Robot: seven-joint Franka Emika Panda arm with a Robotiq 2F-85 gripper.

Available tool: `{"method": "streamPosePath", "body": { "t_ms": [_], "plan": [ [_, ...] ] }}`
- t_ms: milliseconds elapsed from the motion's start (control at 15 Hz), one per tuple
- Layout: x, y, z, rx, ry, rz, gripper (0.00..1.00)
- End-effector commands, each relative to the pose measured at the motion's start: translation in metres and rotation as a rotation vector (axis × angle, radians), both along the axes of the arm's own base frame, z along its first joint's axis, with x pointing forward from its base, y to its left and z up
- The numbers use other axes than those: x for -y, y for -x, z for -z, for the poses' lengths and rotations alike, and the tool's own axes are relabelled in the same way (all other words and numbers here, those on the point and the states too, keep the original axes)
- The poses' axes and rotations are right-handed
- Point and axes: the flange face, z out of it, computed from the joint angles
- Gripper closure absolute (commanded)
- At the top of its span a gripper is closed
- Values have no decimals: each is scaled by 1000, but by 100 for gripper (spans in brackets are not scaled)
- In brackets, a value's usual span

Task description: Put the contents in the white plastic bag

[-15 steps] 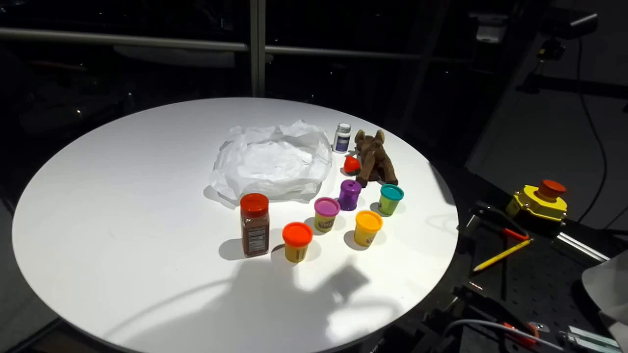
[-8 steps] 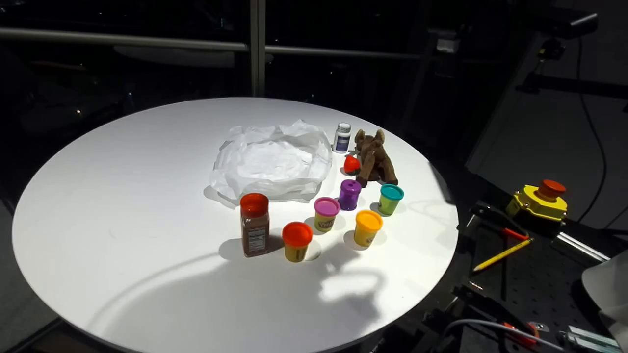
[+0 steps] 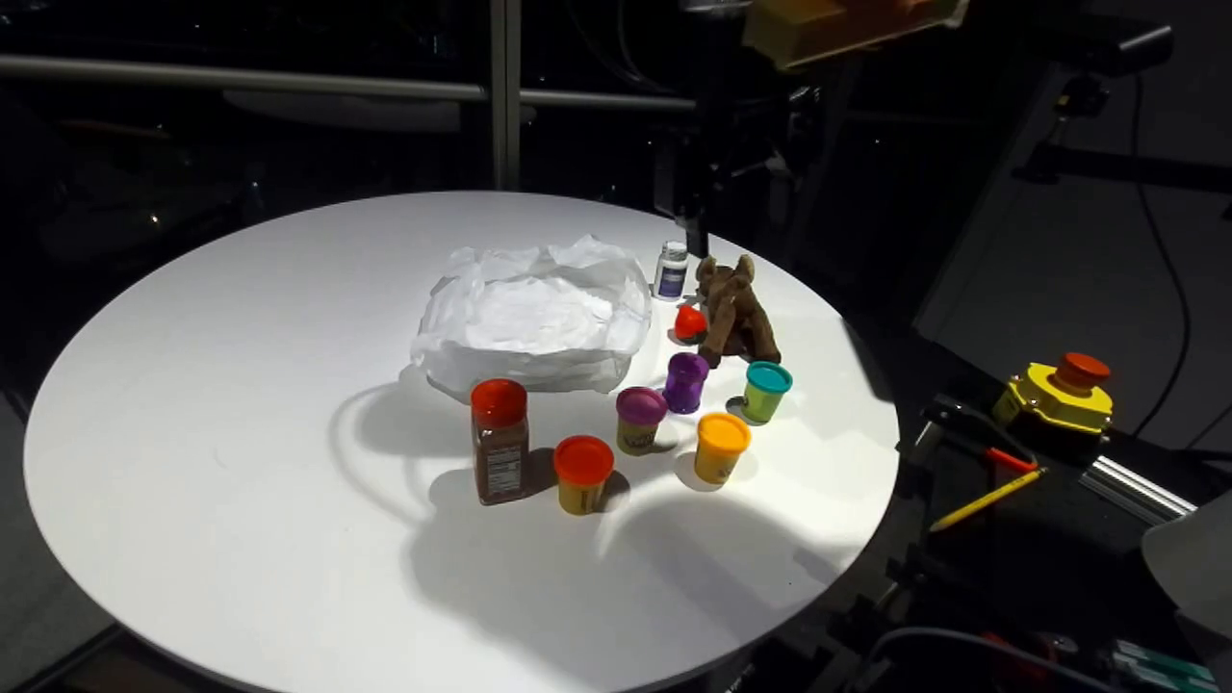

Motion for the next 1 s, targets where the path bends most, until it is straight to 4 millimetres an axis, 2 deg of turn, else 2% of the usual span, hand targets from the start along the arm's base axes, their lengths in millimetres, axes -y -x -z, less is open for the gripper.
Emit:
{"method": "streamPosePath", "body": {
  "t_ms": [0, 200, 533, 733, 933],
  "plan": [
    [44, -62, 37, 5, 24, 137, 0],
    [84, -97, 47, 22, 31, 238, 0],
    [134, -142, 39, 75, 66, 336, 0],
    [161, -160, 39, 103, 78, 394, 0],
    [181, -167, 48, 106, 72, 457, 0]
  ]
}}
